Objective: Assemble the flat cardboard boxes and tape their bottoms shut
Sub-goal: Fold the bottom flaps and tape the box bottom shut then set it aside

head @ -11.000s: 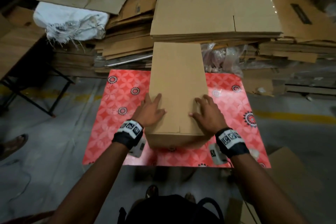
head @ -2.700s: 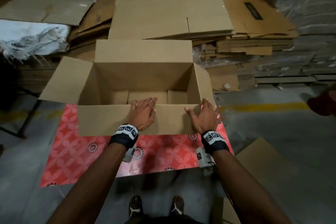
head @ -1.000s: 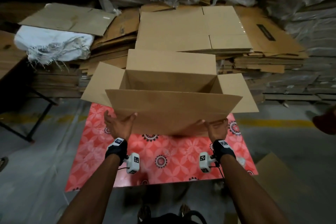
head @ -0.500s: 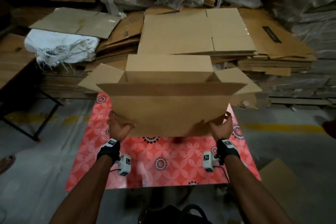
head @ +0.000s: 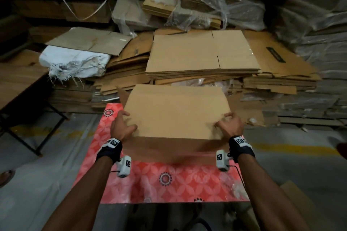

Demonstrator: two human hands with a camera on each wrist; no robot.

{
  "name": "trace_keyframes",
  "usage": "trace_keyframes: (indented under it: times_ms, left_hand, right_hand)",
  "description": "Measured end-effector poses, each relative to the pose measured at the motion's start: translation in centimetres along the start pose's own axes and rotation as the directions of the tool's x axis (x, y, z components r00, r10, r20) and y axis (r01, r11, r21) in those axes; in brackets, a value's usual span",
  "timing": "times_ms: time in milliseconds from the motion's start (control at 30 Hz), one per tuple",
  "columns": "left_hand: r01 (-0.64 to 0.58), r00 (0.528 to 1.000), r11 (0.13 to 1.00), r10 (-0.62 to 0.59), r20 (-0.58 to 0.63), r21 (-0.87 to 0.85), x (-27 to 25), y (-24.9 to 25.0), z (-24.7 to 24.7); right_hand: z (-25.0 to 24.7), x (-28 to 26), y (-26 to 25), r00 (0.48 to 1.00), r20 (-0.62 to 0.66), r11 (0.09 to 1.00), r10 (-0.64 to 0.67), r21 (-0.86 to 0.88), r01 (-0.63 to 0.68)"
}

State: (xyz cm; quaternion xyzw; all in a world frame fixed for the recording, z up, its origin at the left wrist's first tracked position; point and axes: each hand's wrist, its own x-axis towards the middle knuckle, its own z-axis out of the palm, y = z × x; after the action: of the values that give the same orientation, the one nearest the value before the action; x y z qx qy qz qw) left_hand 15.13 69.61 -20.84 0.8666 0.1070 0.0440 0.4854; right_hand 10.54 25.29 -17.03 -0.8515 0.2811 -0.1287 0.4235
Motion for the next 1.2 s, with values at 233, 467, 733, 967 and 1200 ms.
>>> trace_keyframes:
  times_ms: [233,467,733,967,1200]
  left_hand:
    - [-0.048,0.998,0.994,0.043,-0.047,-0.099,-2.7,-0.6,-0.3]
    - [0.131,0.967,0.894,-0.210,-0.143,-0.429,-7.5,-3.7,1.9]
    - [0.177,0.979,0.918,-0.203,-0.036,-0.354,-9.3,-6.5,3.0]
    - [0.218,0.975,0.908,-0.217,0.043,-0.357,-8.6,-8.4,2.5]
    - [0.226,0.974,0.914,-0.201,0.109,-0.338,-8.4,-8.6,2.3]
  right_hand:
    - [-0.1,-0.8,5.5,0.991,0.132,0.999,0.029,0.027,-0.033]
    - [1.2,-6.1,7.2,0.970,-0.147,0.964,0.195,0.213,-0.162]
    - [3.1,-10.1,11.9,0.979,-0.057,0.870,0.193,0.471,-0.144]
    - [4.4,-10.2,14.4,0.973,0.094,0.918,0.212,0.321,-0.231]
    - [3.7,-9.1,14.0,0.958,0.084,0.925,0.276,0.248,-0.288]
